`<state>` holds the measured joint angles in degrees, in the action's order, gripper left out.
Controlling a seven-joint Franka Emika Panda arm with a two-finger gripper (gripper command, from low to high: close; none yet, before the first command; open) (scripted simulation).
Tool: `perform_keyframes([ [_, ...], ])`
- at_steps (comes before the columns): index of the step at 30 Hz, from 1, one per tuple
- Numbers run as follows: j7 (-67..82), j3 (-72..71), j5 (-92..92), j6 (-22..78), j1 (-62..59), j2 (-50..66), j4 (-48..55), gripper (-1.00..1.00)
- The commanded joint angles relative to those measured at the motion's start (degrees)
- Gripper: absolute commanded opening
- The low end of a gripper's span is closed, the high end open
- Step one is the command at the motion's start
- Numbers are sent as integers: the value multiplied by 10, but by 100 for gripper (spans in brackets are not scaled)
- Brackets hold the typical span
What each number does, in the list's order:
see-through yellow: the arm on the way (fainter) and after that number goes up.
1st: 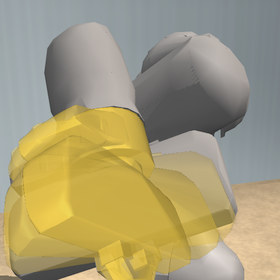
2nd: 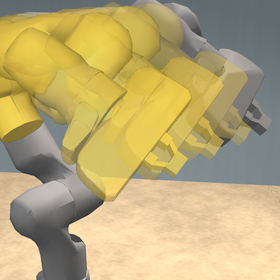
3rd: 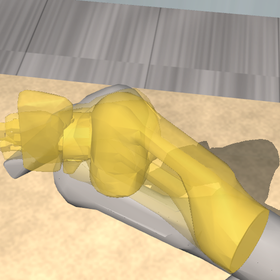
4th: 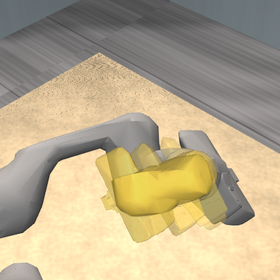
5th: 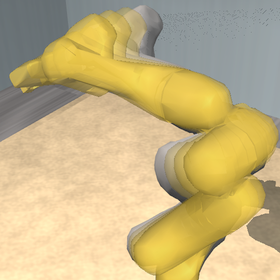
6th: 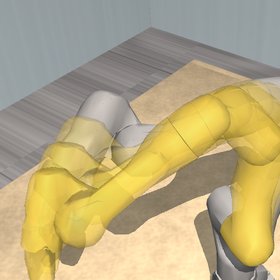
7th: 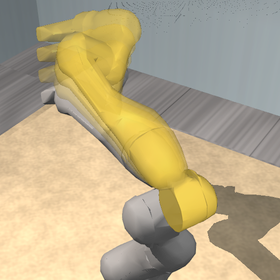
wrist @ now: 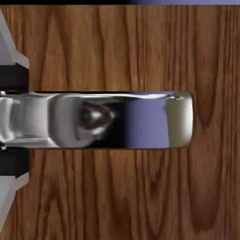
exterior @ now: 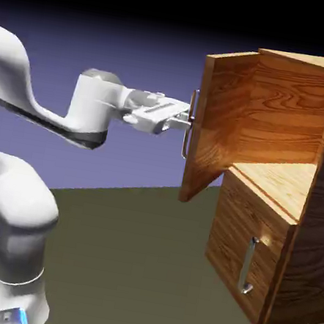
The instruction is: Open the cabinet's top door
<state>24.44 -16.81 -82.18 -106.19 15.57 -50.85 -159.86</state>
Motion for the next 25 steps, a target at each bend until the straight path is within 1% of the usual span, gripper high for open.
perform_keyframes([
  [1, -2, -20, 22, 24, 0, 12, 10, -100],
  [6, -17, -114, 118, 149, -16, 86, 77, -100],
  [12, -48, -217, 194, 298, -61, 195, 182, -100],
  [19, -103, -318, 234, 470, -120, 338, 316, -100],
  [25, -159, -368, 239, 598, -135, 456, 411, -100],
])
